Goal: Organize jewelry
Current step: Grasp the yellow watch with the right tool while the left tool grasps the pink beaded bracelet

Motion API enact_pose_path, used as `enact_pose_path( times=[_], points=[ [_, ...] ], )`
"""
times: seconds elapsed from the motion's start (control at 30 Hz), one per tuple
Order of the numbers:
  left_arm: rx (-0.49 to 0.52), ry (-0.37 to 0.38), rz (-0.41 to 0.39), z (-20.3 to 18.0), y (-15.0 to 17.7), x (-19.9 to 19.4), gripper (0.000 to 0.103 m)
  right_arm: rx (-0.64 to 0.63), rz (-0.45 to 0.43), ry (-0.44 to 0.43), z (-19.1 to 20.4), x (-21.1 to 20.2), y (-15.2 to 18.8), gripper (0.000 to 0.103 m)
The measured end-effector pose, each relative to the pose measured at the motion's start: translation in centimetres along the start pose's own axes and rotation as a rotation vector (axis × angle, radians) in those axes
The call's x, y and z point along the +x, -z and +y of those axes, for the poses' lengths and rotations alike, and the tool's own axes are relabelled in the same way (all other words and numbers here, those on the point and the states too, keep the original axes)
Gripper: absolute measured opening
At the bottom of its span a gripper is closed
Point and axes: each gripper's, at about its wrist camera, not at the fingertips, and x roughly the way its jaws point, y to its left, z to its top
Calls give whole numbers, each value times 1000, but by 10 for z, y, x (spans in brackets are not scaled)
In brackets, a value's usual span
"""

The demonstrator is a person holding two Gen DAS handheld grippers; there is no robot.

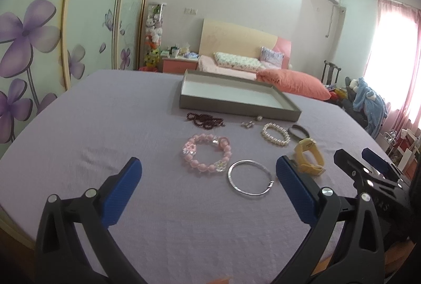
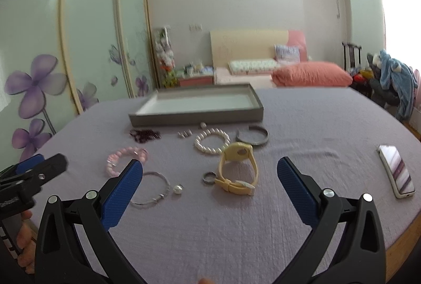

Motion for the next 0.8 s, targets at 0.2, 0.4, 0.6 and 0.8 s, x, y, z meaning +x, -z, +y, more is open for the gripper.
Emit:
enact_pose_path(
  times=[0.2,0.4,0.6,0.8],
  points=[
    [15,-34,64,8,-6,21,99,66,173,18,-21,45,-5,93],
    [47,-50,119,9,-13,40,99,124,301,37,-37,83,-9,85],
    [59,-58,170,12,-20,64,99,87,342,76,-34,99,-14,80],
    [62,-68,216,17,-22,85,99,81,394,102,-37,109,-9,64]
  ],
)
